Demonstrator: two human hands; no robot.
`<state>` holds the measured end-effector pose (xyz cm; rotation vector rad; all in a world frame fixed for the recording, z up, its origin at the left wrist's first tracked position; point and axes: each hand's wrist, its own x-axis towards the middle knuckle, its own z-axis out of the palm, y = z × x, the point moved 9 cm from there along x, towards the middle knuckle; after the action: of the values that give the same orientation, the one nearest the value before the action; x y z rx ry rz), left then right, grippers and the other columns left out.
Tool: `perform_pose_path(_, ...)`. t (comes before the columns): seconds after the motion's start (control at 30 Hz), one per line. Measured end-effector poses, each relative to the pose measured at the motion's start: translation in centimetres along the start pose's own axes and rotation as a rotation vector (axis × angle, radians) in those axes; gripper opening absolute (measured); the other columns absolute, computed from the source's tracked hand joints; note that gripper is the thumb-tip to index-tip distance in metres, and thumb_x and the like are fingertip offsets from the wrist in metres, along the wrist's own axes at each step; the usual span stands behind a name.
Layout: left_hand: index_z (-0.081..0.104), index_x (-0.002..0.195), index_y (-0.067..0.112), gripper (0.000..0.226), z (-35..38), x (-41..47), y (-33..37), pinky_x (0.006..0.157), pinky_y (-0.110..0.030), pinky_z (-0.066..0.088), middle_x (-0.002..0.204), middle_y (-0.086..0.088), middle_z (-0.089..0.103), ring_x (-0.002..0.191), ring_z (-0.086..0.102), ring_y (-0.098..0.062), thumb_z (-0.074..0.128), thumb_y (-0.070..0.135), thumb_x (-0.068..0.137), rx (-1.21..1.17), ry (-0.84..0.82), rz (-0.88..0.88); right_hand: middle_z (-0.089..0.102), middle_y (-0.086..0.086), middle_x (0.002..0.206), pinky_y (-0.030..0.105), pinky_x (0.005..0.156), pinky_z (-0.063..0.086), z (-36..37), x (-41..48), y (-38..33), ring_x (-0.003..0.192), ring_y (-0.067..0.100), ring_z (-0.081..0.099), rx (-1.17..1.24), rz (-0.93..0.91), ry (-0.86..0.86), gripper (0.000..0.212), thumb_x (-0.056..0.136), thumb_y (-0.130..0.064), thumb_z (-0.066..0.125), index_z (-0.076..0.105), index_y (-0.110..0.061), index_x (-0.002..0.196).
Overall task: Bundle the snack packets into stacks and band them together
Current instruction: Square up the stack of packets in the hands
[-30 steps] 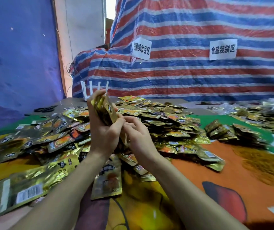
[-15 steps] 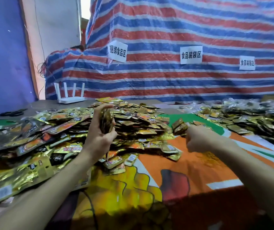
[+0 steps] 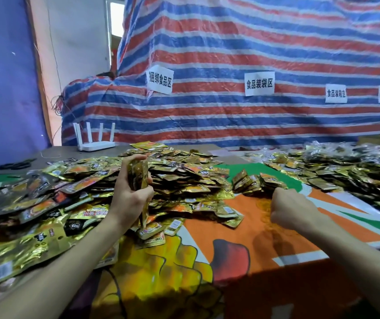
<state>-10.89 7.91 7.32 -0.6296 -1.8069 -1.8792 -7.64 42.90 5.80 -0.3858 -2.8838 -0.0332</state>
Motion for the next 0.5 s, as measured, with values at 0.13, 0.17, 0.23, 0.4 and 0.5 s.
perform_pose_path(0.13,0.058,0.11,0.043,0.07,0.2,-0.3,-0.5,0.059,-0.039,0.047,0.087,-0.011,0.057,0.07,0.053,-0.025,0.057,-0.012,0.066,-0.033,-0.046,-0.065,0.067,0.007,0.087,0.032,0.065,0.049,-2.7,0.5,-1.4,0.081,0.031,0.061,0.137,0.015,0.197,0.011,0.086,-0.012,0.063,0.074,-0.015,0.087)
perform_pose_path(0.17,0.058,0.111,0.042,0.07,0.3,-0.4,-0.7,0.058,-0.039,0.047,0.088,-0.012,0.06,0.068,0.054,-0.025,0.058,-0.01,0.064,-0.042,-0.062,-0.094,0.069,0.006,0.088,0.031,0.066,0.048,-3.2,0.7,-2.2,0.081,0.029,0.062,0.219,-0.011,0.226,0.012,0.087,-0.014,0.065,0.077,-0.016,0.087)
perform_pose_path(0.23,0.056,0.118,0.035,0.071,0.7,-0.5,-1.6,0.058,-0.04,0.048,0.093,-0.015,0.068,0.065,0.054,-0.029,0.058,-0.004,0.059,-0.068,-0.109,-0.183,0.07,0.0,0.087,0.027,0.064,0.047,-3.6,1.2,-4.6,0.079,0.018,0.063,0.496,-0.125,0.213,0.01,0.091,-0.02,0.07,0.079,-0.019,0.089)
perform_pose_path(0.4,0.052,0.132,0.021,0.078,1.8,-1.1,-3.5,0.058,-0.038,0.048,0.108,-0.015,0.073,0.062,0.056,-0.027,0.062,-0.003,0.058,-0.204,-0.222,-0.395,0.067,0.0,0.077,0.018,0.053,0.044,-2.5,1.1,-12.4,0.065,0.007,0.058,1.116,-0.337,-0.026,0.009,0.091,-0.028,0.075,0.077,-0.027,0.082)
perform_pose_path(0.5,0.051,0.13,0.018,0.078,1.6,-0.7,-4.1,0.059,-0.038,0.052,0.103,-0.013,0.075,0.063,0.061,-0.025,0.066,-0.003,0.057,-0.217,-0.224,-0.458,0.068,-0.003,0.071,0.019,0.05,0.045,-1.7,0.9,-17.4,0.059,0.002,0.057,1.213,-0.43,-0.103,0.013,0.091,-0.025,0.075,0.077,-0.028,0.078)
